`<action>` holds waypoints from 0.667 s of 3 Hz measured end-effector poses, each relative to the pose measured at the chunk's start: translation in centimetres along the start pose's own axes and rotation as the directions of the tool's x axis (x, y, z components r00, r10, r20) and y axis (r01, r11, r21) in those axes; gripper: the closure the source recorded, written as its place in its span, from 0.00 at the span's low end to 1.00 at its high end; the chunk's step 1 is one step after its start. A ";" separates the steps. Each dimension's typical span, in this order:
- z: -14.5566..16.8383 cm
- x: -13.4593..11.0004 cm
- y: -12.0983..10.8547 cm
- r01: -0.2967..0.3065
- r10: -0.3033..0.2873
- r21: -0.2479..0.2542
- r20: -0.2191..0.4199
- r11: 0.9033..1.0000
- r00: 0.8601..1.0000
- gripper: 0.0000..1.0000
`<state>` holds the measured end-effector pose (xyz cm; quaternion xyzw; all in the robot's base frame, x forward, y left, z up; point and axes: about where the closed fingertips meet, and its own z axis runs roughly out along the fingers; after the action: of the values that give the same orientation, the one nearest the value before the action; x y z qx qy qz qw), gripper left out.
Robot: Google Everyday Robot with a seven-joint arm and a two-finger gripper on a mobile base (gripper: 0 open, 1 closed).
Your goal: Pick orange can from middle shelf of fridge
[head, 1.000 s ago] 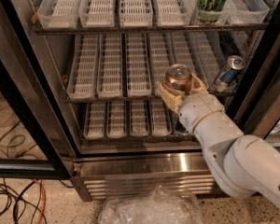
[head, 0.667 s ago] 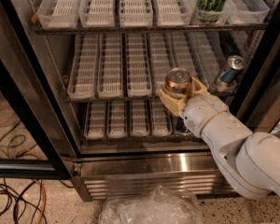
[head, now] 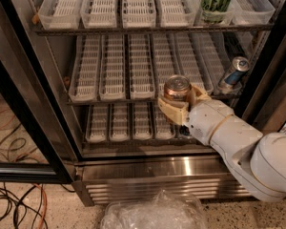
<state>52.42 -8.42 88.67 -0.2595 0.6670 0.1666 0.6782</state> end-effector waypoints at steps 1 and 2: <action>0.0 0.0 0.0 0.000 0.000 0.000 0.000 1.000 1.000 1.00; -0.1 -0.1 0.8 0.002 -0.002 -0.030 -0.008 1.000 1.000 1.00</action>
Offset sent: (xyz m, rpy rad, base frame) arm -0.0134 0.0092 -0.0010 -0.0184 0.0231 0.0614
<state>51.86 -7.87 88.68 -0.2709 0.6670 0.1746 0.6718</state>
